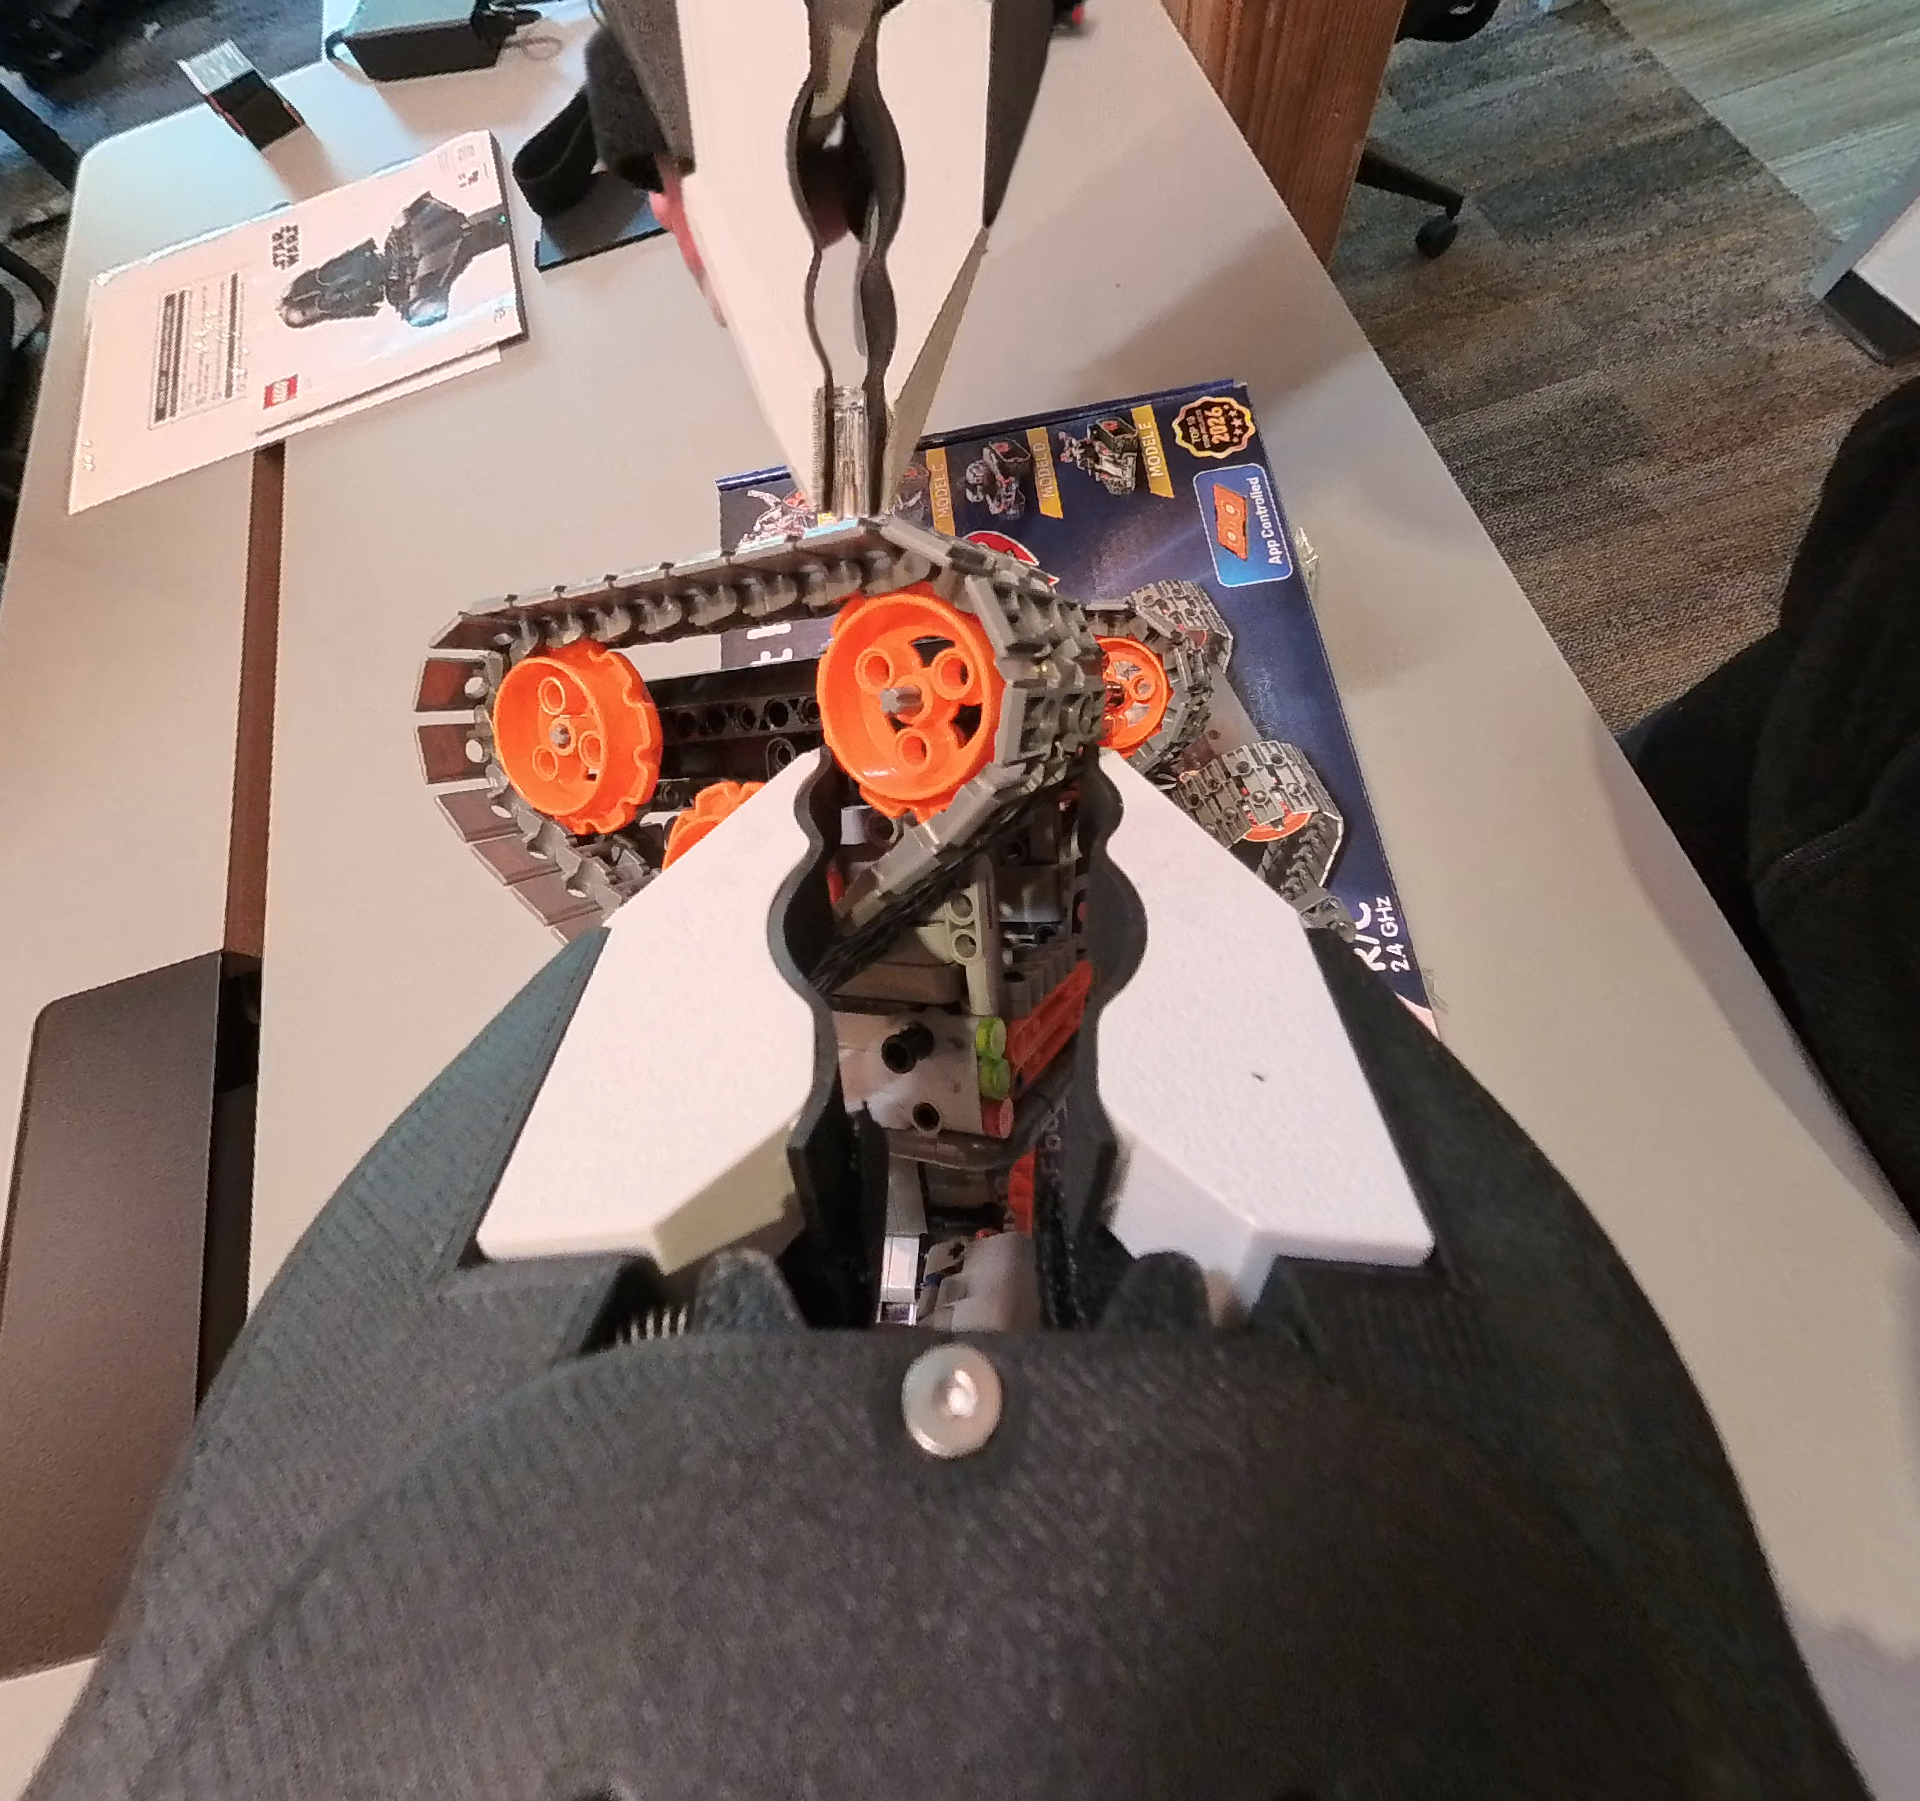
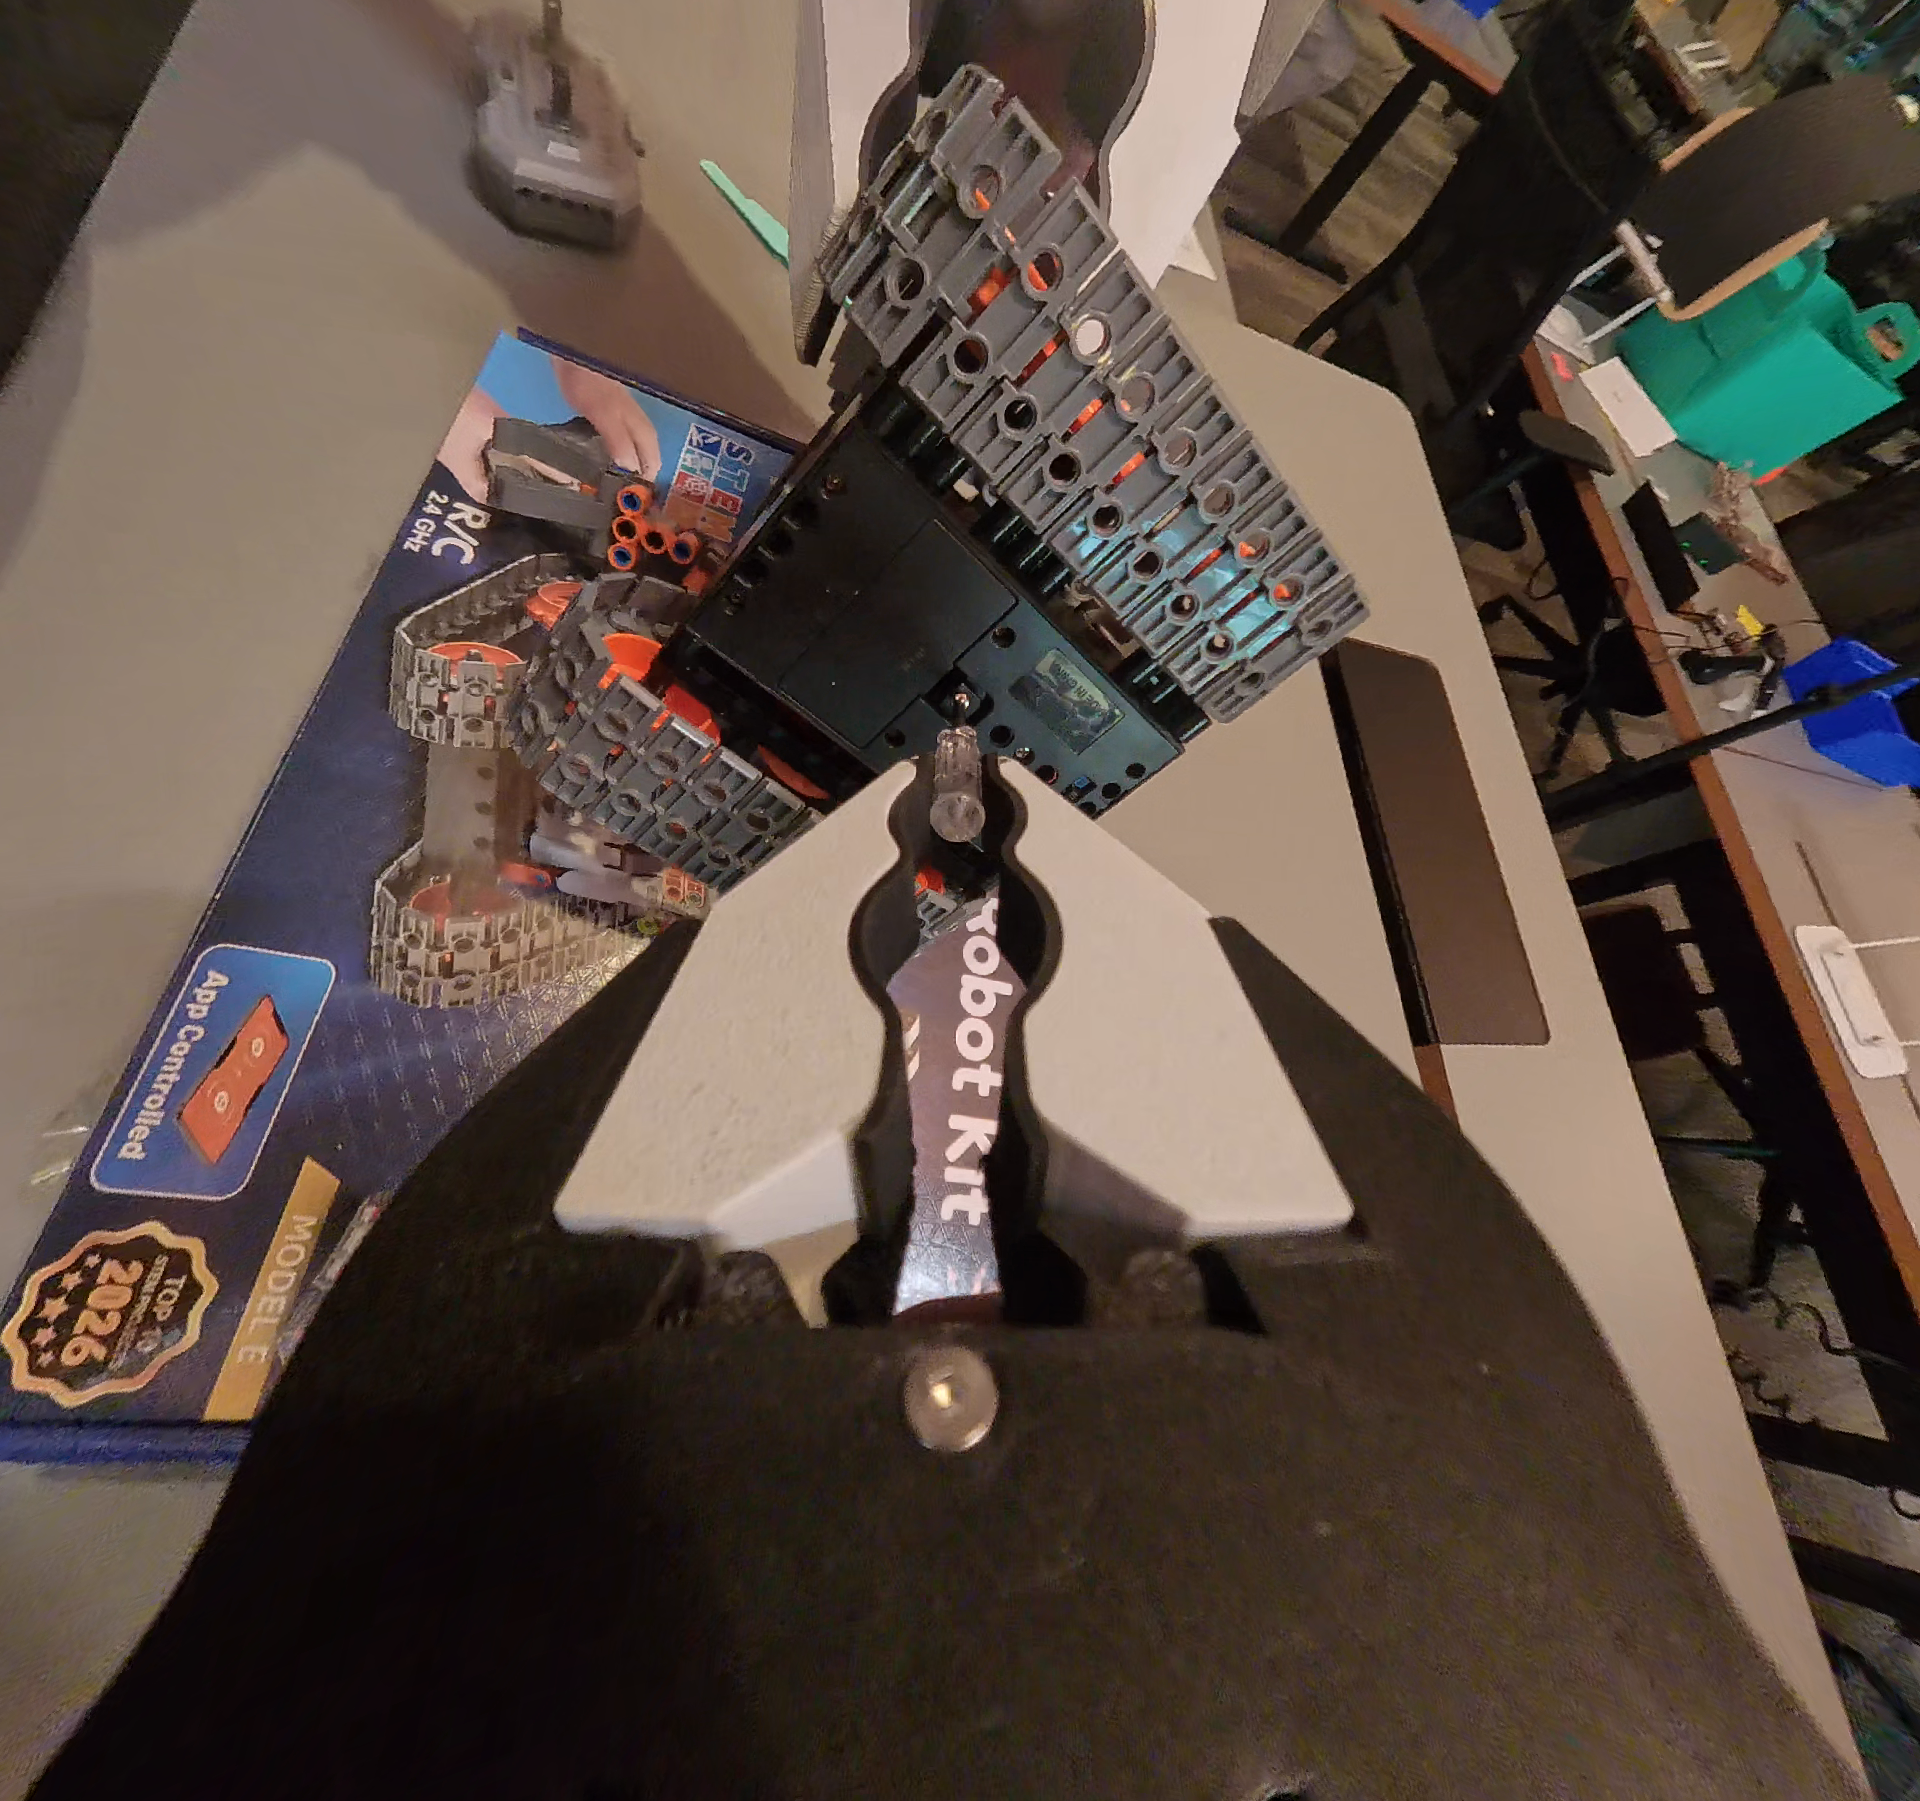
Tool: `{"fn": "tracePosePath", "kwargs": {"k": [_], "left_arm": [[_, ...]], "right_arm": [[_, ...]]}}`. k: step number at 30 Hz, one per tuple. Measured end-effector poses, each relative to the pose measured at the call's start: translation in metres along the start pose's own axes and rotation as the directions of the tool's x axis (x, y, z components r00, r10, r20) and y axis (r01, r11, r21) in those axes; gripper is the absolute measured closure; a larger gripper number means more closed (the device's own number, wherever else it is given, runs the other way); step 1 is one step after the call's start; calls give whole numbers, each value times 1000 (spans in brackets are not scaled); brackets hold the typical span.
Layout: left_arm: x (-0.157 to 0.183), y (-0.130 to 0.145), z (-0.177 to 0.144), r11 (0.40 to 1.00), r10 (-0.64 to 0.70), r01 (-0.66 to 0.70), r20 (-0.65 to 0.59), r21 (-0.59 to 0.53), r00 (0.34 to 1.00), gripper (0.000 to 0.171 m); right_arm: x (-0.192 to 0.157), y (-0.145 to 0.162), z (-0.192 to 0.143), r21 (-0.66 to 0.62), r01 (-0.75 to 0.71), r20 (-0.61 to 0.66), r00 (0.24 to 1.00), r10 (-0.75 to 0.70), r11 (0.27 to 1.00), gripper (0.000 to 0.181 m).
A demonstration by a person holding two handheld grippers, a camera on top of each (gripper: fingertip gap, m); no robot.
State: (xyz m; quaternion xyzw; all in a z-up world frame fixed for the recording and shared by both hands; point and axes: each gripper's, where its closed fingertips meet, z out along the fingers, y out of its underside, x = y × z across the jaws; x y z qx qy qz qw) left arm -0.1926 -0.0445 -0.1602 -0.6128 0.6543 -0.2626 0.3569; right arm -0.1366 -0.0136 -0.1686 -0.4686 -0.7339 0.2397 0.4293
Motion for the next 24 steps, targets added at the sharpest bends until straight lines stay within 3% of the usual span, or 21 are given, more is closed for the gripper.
{"fn": "tracePosePath", "kwargs": {"k": [3, 7, 11, 13, 15, 17, 20, 24], "left_arm": [[-1, 1, 0, 1000, -2, 2, 7, -4, 1000, 128], [2, 1, 0, 1000, 2, -2, -1, 0, 1000, 130], [2, 0, 1, 1000, 11, -11, 8, -3, 1000, 130], [1, 1, 1, 1000, 12, -12, 11, -5, 1000, 131], [1, 1, 0, 1000, 10, -10, 15, -3, 1000, 131], [1, 3, -2, 1000, 10, -10, 13, -4, 1000, 131], [2, 3, -1, 1000, 18, -18, 20, -5, 1000, 131], [2, 2, -1, 1000, 11, -11, 20, 0, 1000, 131]], "right_arm": [[3, 1, 1, -3, -91, 22, 996, 91, 996, 176], [4, 3, 3, 22, -420, 28, 908, 419, 907, 176], [3, 7, 2, 61, -749, 86, 663, 744, 660, 176], [4, 8, 3, 73, -876, 133, 482, 866, 476, 177], [6, 9, 3, 84, -967, 209, 251, 945, 239, 177], [3, 10, 4, 100, -988, 253, 140, 957, 118, 176], [4, 7, -8, 165, -975, 273, 190, 943, 148, 176], [14, 2, -28, 318, -849, 209, 497, 842, 422, 176]]}}
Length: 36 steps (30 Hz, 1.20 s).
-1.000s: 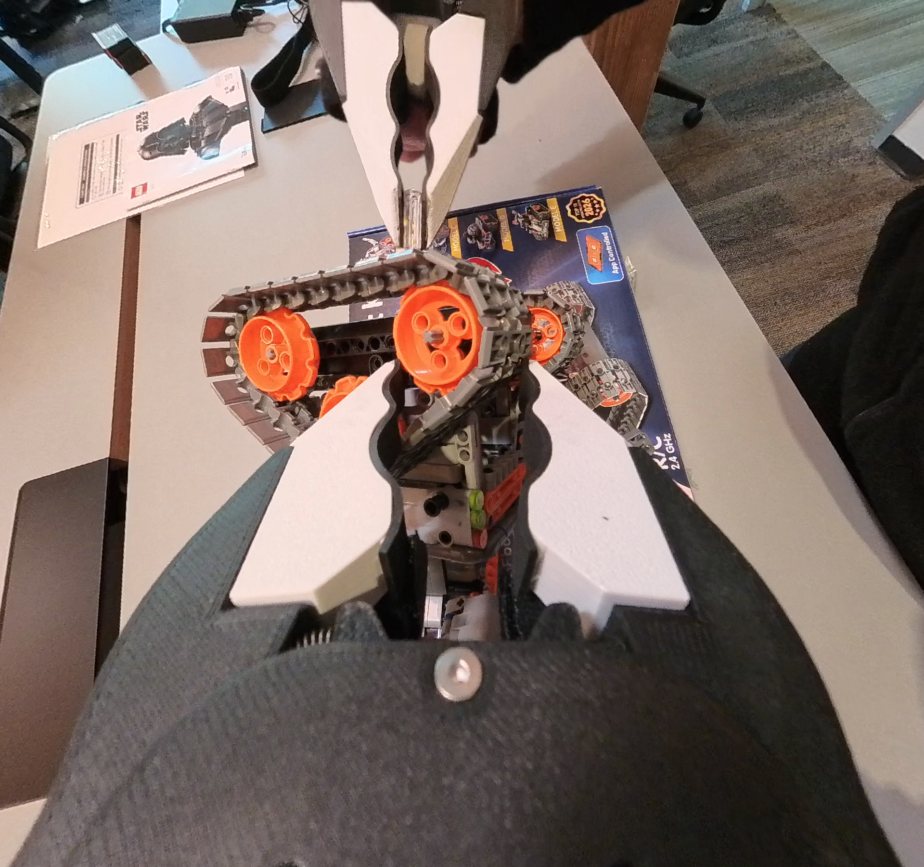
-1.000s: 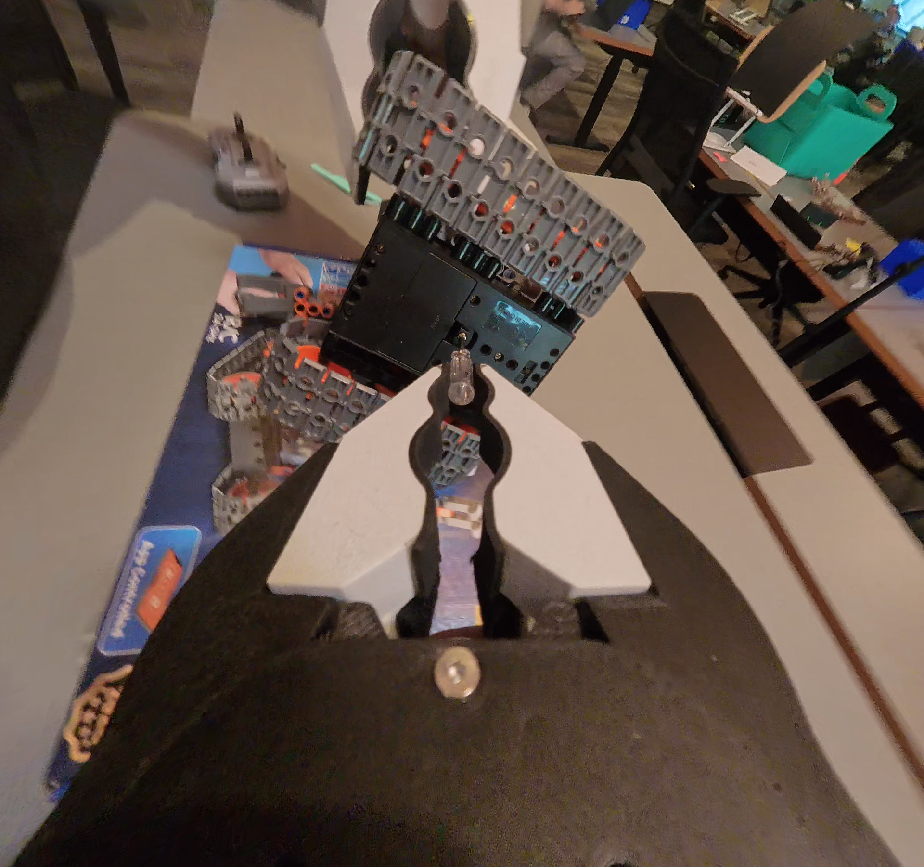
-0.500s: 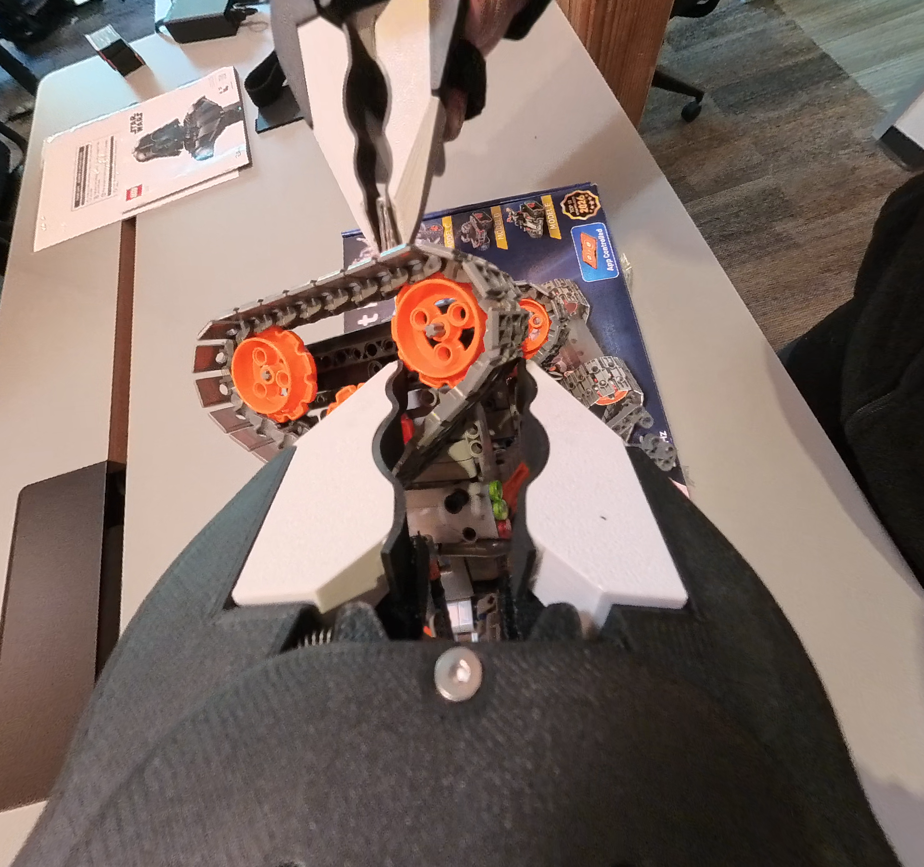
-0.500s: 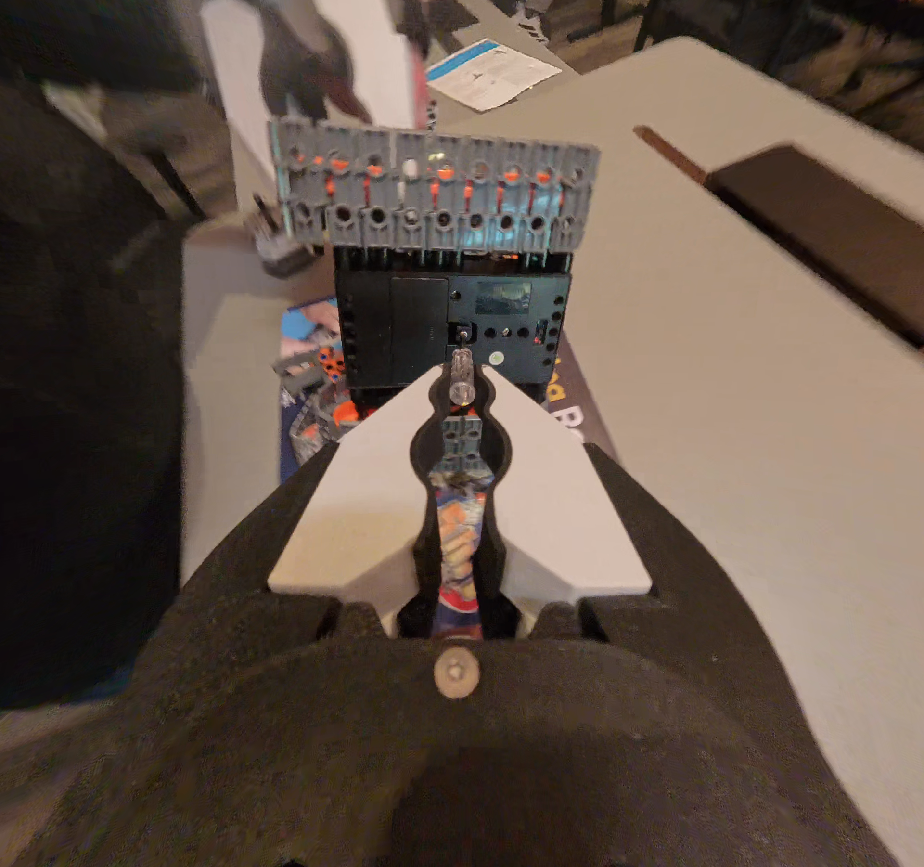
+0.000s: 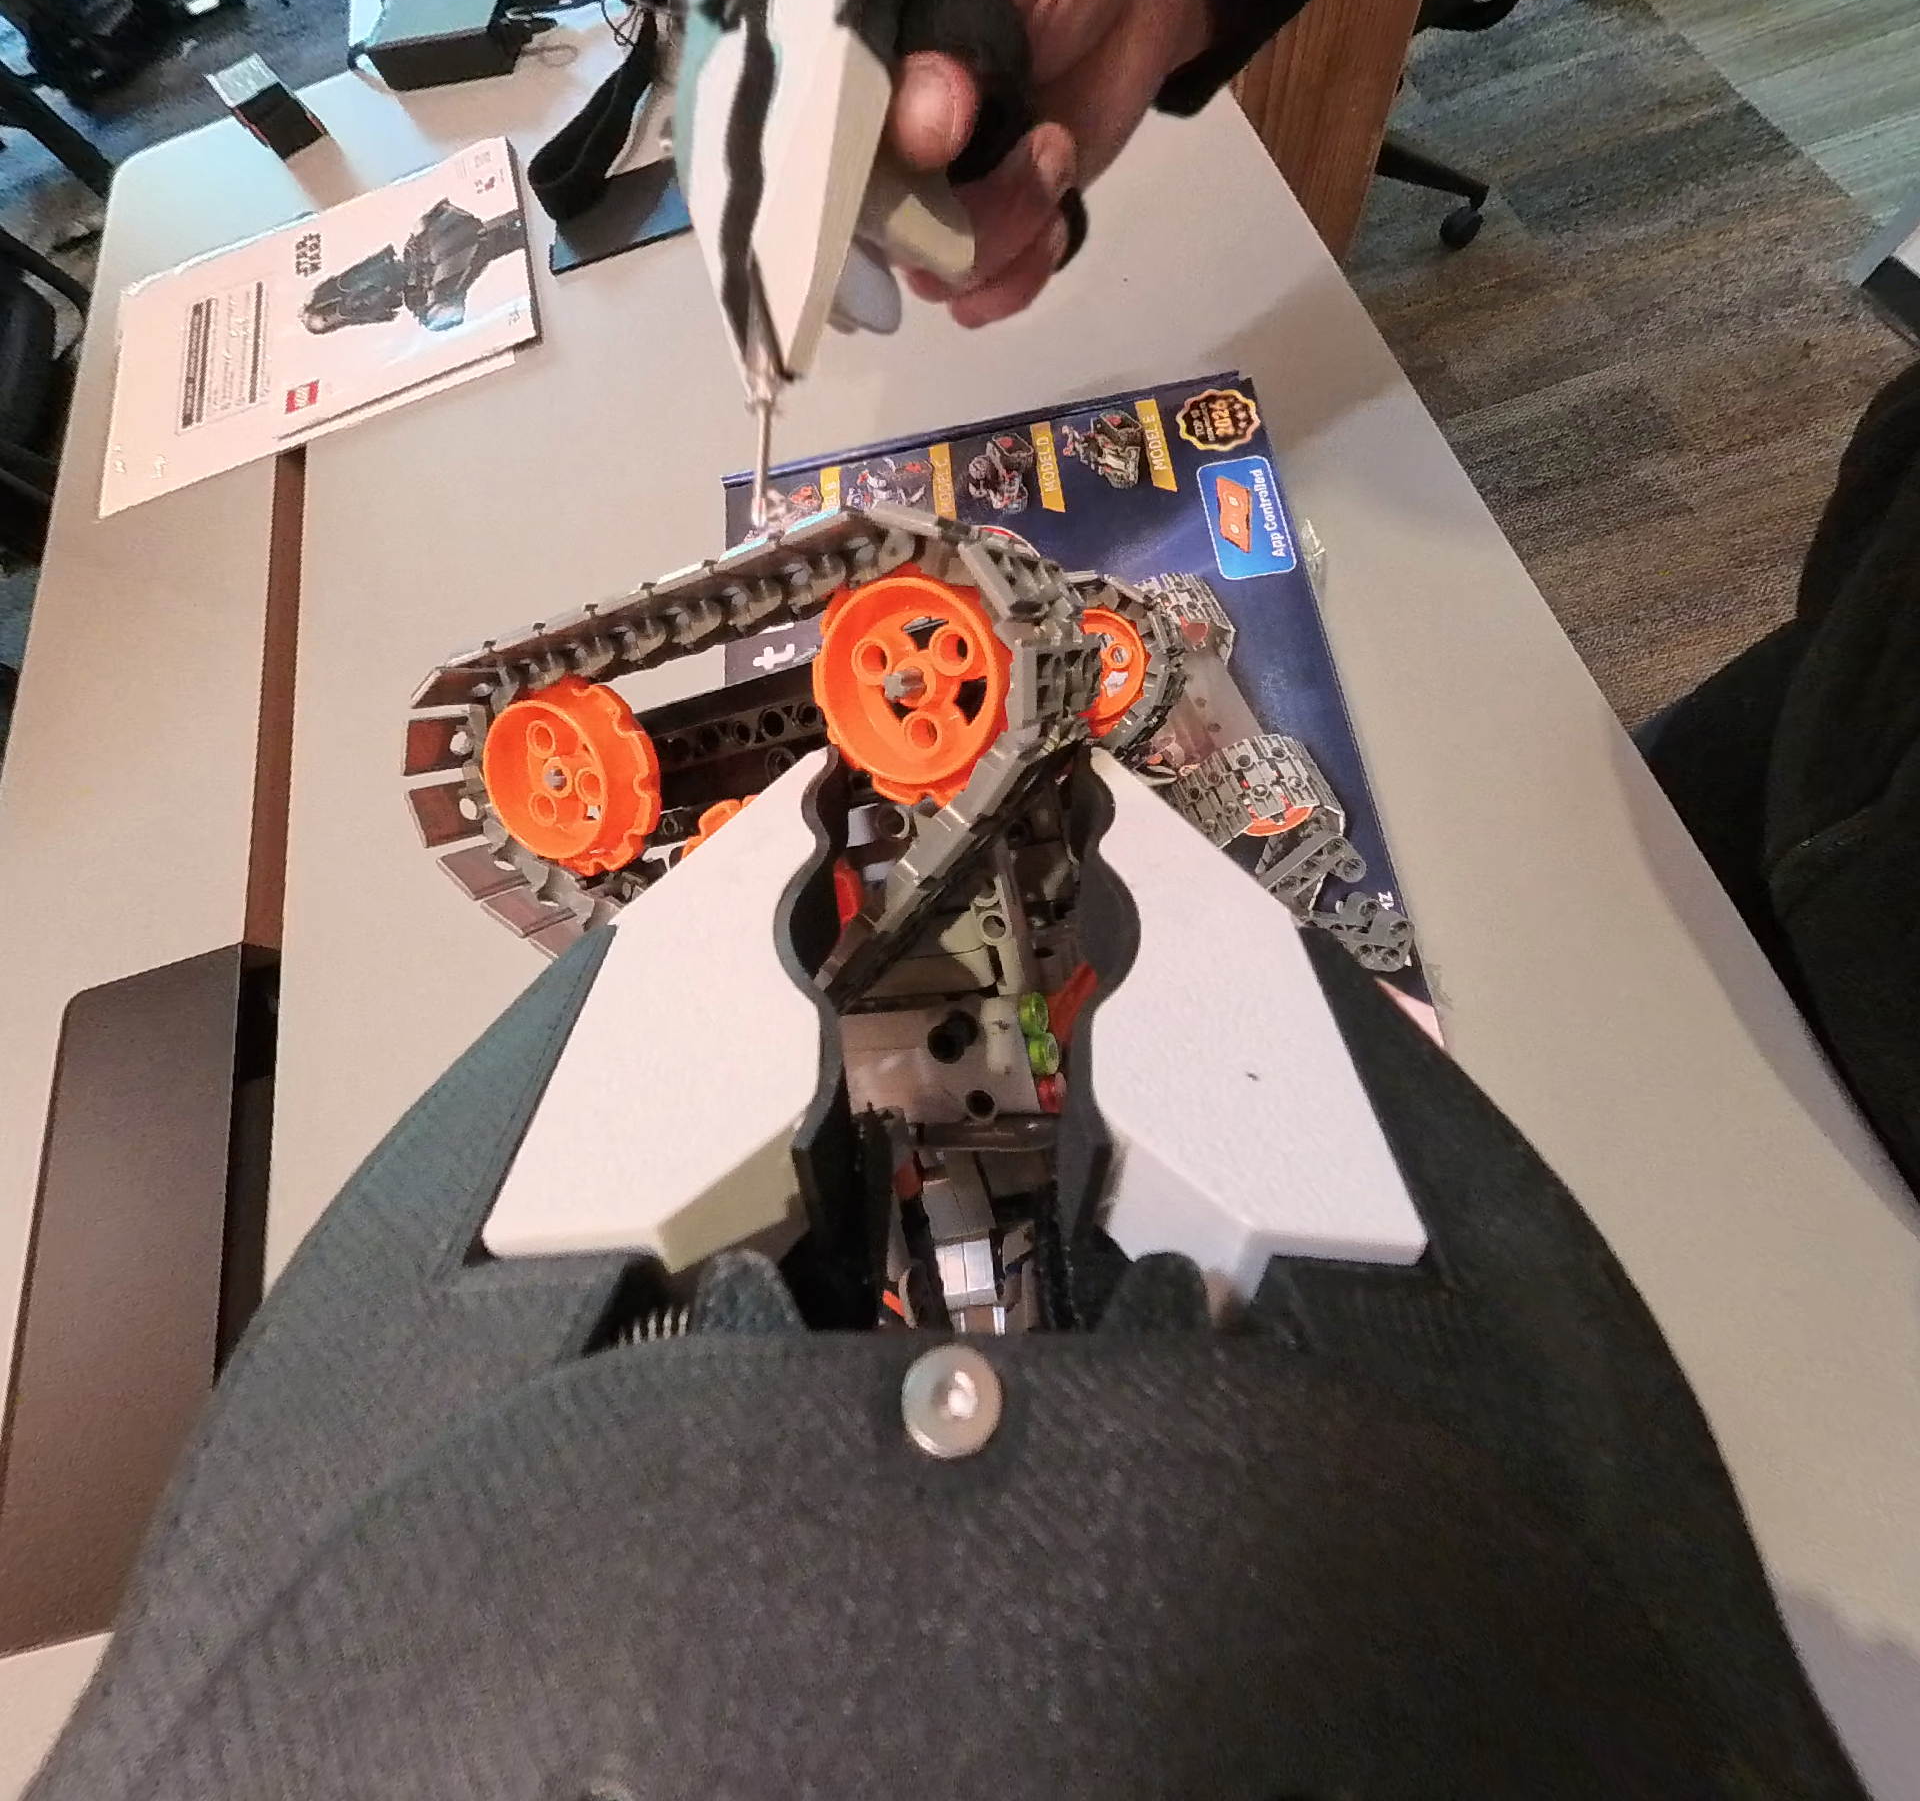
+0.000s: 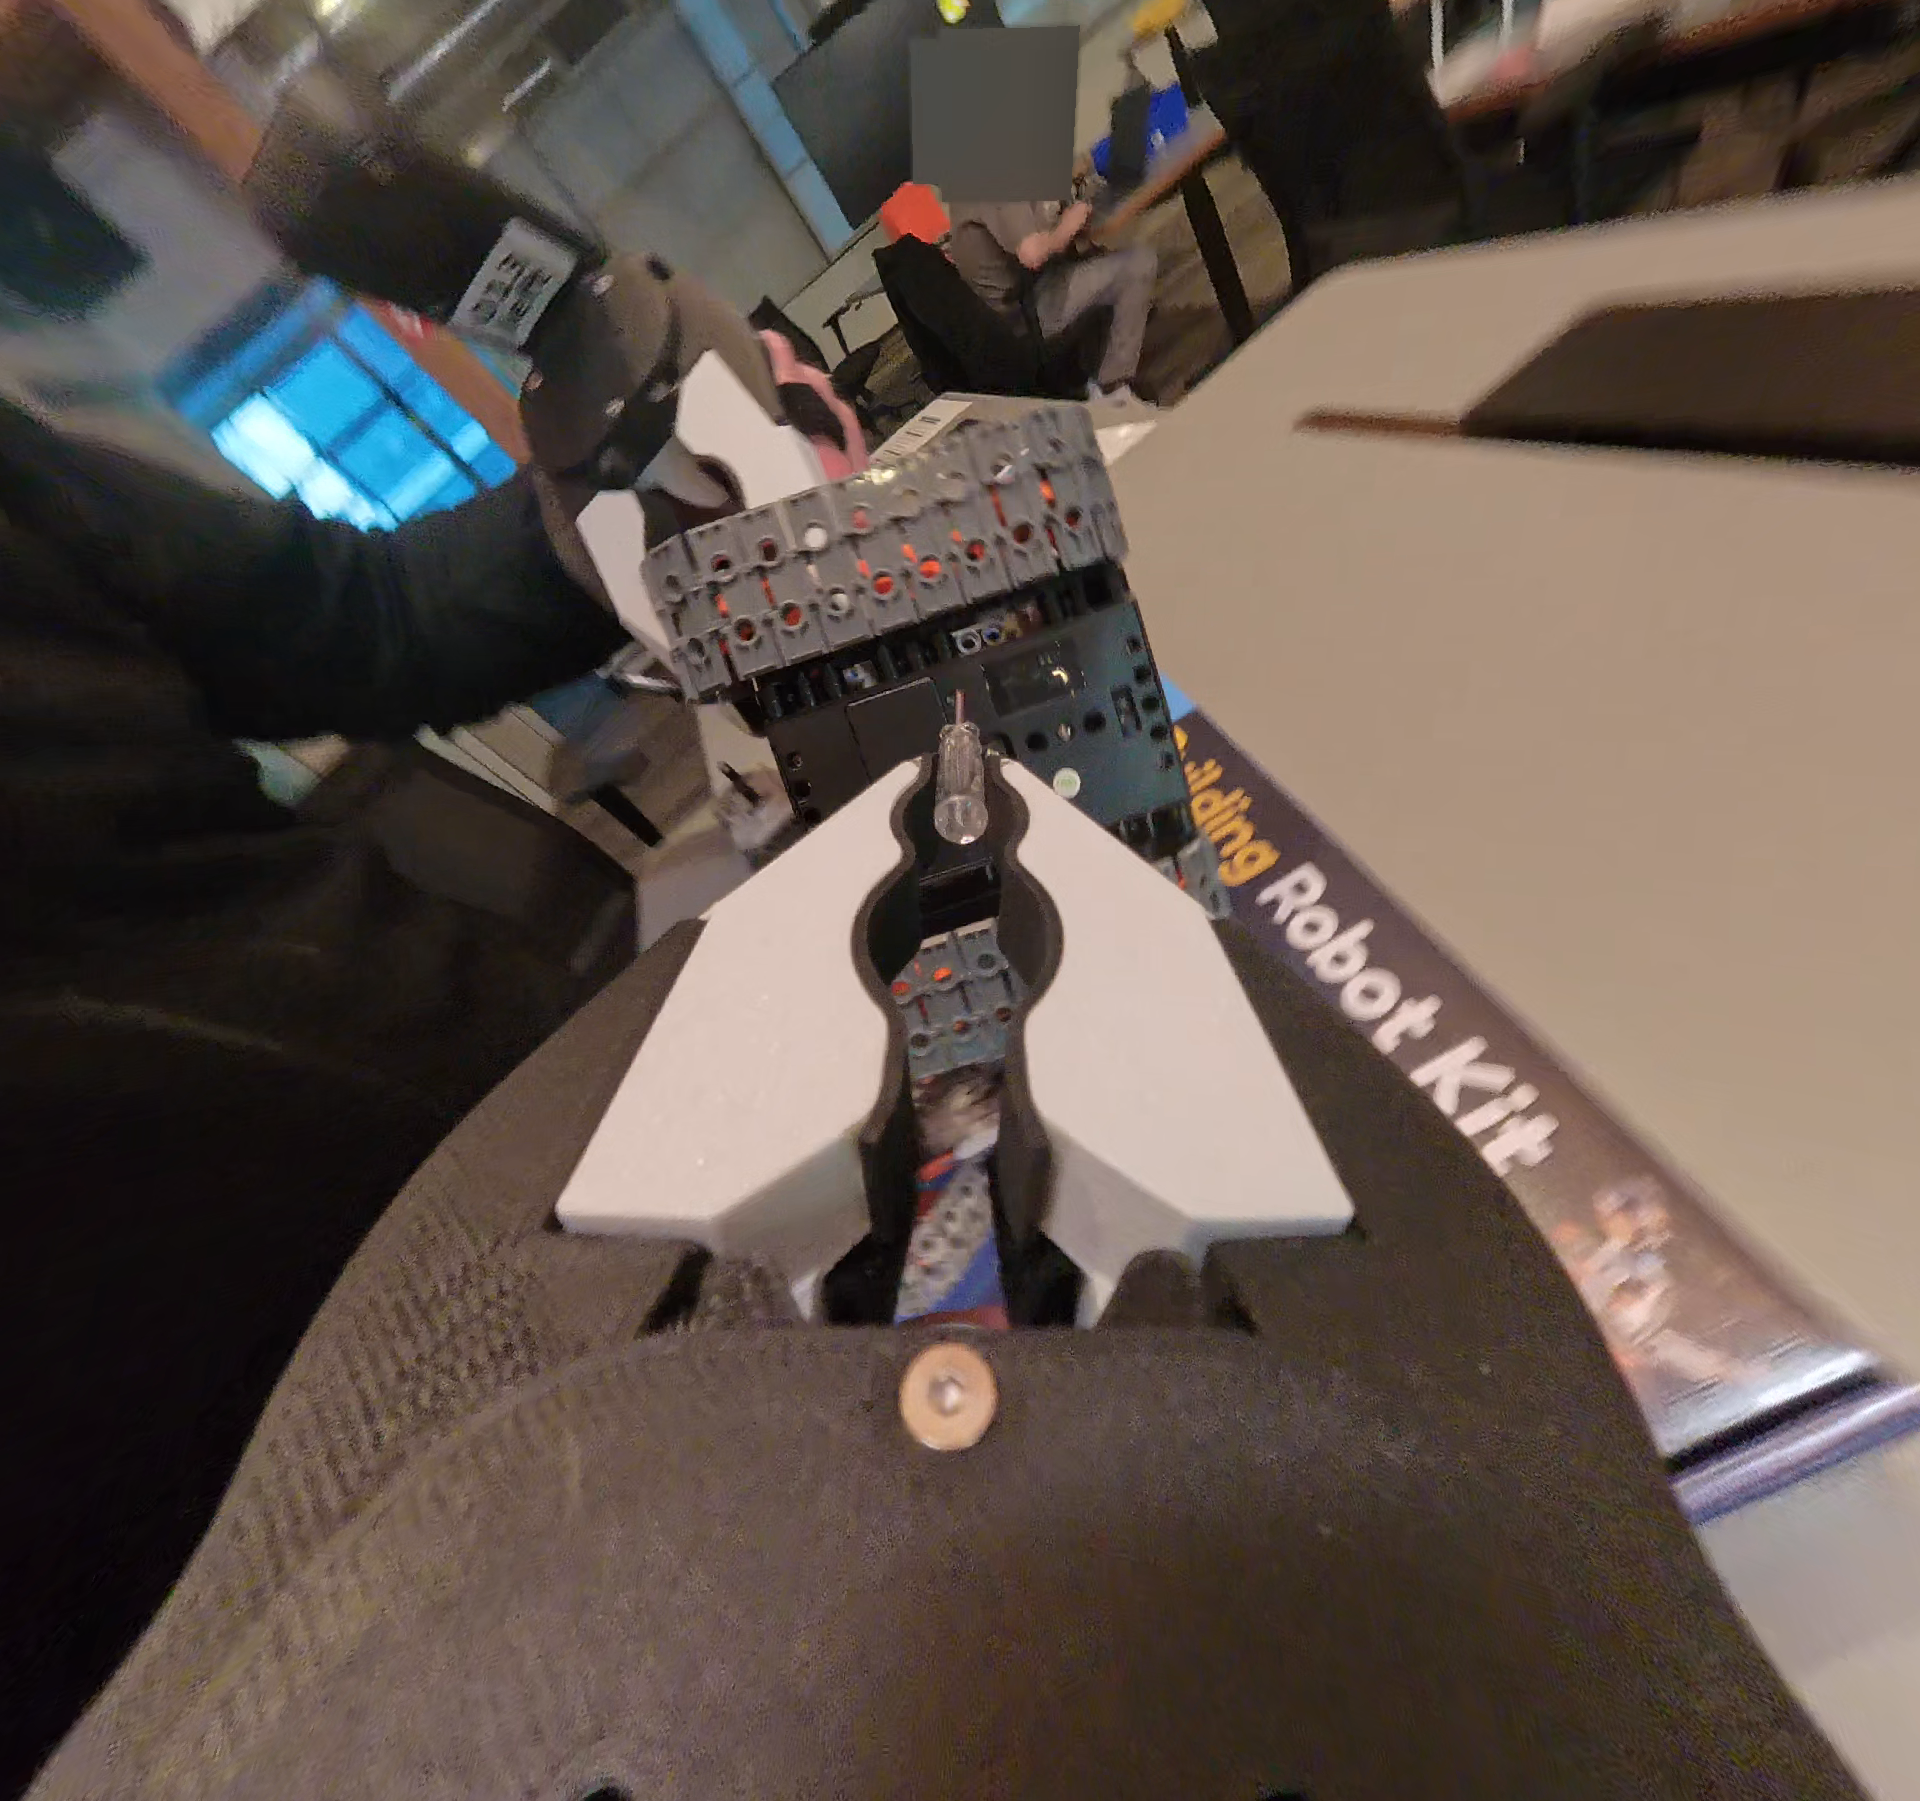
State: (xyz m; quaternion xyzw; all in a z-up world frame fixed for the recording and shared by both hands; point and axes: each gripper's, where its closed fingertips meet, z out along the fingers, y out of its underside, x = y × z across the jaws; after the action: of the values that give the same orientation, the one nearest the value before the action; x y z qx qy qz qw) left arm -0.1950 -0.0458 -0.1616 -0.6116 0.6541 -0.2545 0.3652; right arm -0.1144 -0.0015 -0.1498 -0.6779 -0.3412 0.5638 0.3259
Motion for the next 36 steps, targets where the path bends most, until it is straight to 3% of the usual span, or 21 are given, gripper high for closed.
{"fn": "tracePosePath", "kwargs": {"k": [2, 4, 6, 9, 36], "left_arm": [[0, 0, 0, 1000, -2, 2, 0, 0, 1000, 131], [0, 0, 1, 1000, -3, 3, -3, -3, 1000, 131], [-1, -1, 1, 1000, -4, 4, -5, -8, 1000, 131], [-1, 0, 1, 1000, -3, 3, -5, -13, 1000, 131], [-2, -1, 1, 1000, -9, 10, 32, -16, 999, 131]], "right_arm": [[-4, 1, 1, -51, 253, -10, 967, -254, 966, 176], [-1, 16, 6, -186, 482, -1, 871, -491, 856, 176], [3, 26, 11, -254, 589, 34, 798, -602, 767, 176], [0, 19, 14, -198, 613, 80, 788, -610, 765, 176], [12, 22, 20, -200, 620, 167, 785, -597, 759, 176]]}}
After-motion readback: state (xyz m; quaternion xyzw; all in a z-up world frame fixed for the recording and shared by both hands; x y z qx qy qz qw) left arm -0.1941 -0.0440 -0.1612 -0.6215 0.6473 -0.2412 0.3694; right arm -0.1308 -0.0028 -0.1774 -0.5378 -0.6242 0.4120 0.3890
